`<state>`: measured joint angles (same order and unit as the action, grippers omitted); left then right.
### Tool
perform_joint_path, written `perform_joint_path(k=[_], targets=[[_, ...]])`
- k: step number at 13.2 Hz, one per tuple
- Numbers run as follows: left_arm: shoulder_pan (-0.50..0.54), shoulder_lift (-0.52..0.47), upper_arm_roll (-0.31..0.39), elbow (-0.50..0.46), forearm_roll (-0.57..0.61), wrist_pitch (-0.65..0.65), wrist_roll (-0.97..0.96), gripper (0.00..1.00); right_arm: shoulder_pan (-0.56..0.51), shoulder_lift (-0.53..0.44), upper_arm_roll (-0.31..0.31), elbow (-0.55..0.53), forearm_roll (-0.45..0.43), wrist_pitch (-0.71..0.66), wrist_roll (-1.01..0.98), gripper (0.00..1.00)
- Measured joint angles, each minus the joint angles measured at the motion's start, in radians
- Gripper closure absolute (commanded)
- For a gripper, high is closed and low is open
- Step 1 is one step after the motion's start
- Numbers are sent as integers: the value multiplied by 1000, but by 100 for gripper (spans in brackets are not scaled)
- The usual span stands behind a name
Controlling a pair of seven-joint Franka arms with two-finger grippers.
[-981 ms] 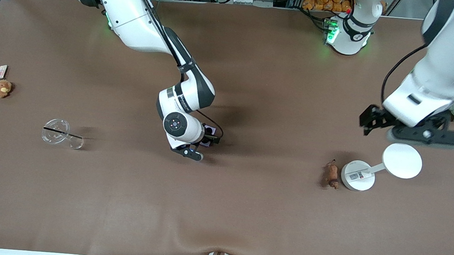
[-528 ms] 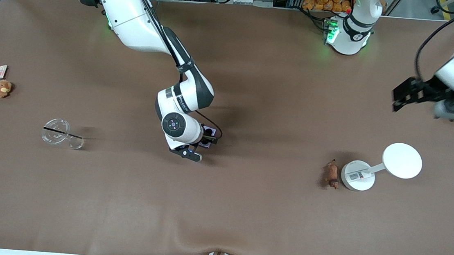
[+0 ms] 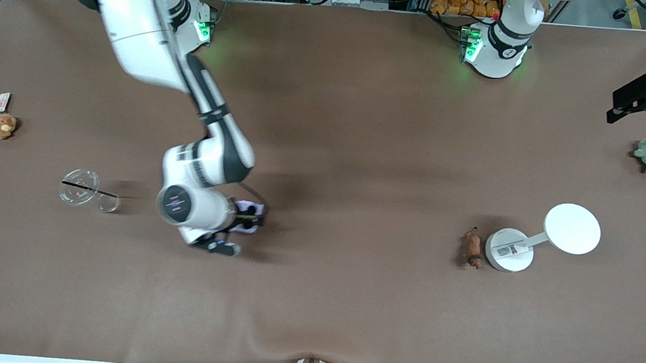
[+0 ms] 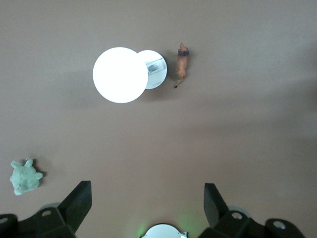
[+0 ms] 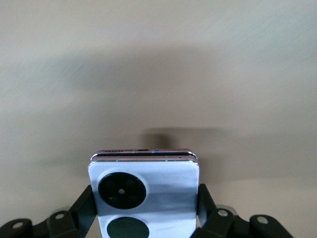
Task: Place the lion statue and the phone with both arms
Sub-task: 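Carry the phone toward the glass cup while the left gripper retracts, then lower the phone beside the glass cup and open the right gripper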
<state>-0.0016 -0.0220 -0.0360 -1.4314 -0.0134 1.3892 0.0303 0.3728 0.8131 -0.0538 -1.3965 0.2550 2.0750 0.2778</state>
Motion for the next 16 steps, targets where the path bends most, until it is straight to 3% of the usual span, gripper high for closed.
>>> perform_joint_path(k=[3,6,10,16], targets=[[4,-28,28,-22,0,-2,0,0,-123,-3,-1,31,-109,-51,-176,54],[11,-33,32,-32,0,-1,0,0,-216,-2,-1,24,-127,-88,-318,54],[11,-33,32,-39,0,-1,0,0,-256,4,-1,-3,-219,-97,-354,54],[4,-33,7,-44,0,-1,-14,0,-307,8,-1,-85,-236,-116,-407,52]])
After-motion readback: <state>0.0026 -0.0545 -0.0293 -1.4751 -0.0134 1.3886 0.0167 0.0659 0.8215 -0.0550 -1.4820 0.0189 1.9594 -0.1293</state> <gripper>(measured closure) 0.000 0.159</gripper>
